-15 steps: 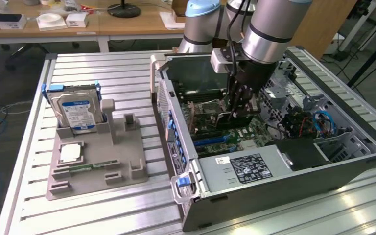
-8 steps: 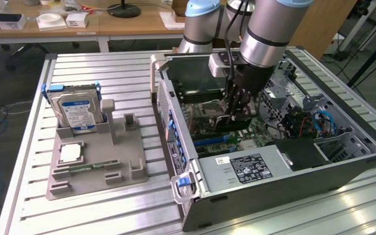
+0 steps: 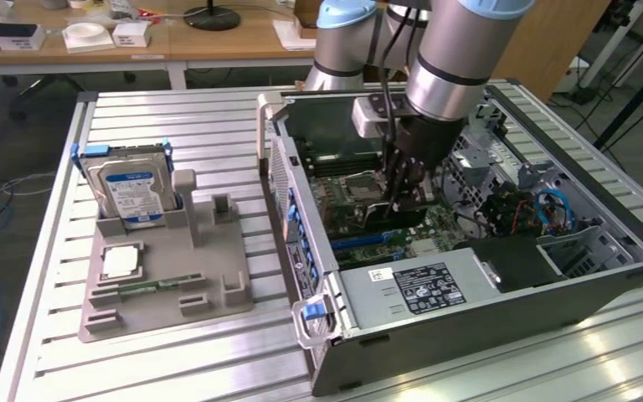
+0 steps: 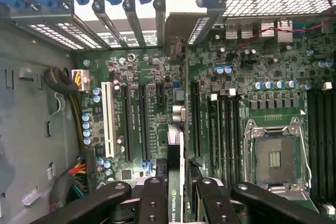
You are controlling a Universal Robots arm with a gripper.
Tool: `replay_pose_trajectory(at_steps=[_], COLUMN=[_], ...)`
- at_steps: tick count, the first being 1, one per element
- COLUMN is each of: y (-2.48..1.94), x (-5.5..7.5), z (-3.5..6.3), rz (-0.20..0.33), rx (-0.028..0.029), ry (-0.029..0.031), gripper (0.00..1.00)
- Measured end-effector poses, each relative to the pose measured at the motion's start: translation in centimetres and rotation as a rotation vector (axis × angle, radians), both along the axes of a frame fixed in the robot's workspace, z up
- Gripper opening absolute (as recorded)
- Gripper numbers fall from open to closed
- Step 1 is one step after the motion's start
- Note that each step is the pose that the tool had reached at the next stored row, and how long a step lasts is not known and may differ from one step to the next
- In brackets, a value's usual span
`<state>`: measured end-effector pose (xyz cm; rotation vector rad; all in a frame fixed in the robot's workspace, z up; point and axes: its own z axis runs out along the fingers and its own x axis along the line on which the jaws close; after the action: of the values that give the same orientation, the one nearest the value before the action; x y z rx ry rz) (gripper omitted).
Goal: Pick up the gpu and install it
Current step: 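Insert the gpu into the slot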
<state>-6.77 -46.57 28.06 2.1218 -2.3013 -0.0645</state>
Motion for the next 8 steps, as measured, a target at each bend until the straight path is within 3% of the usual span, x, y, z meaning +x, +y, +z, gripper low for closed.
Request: replay_pose_trajectory(at_steps=[8], y=[-0.18], x=[-0.53], z=[-0.43], rz=[0.001], rx=[-0.0089], ry=[-0.0001], gripper=[0.26])
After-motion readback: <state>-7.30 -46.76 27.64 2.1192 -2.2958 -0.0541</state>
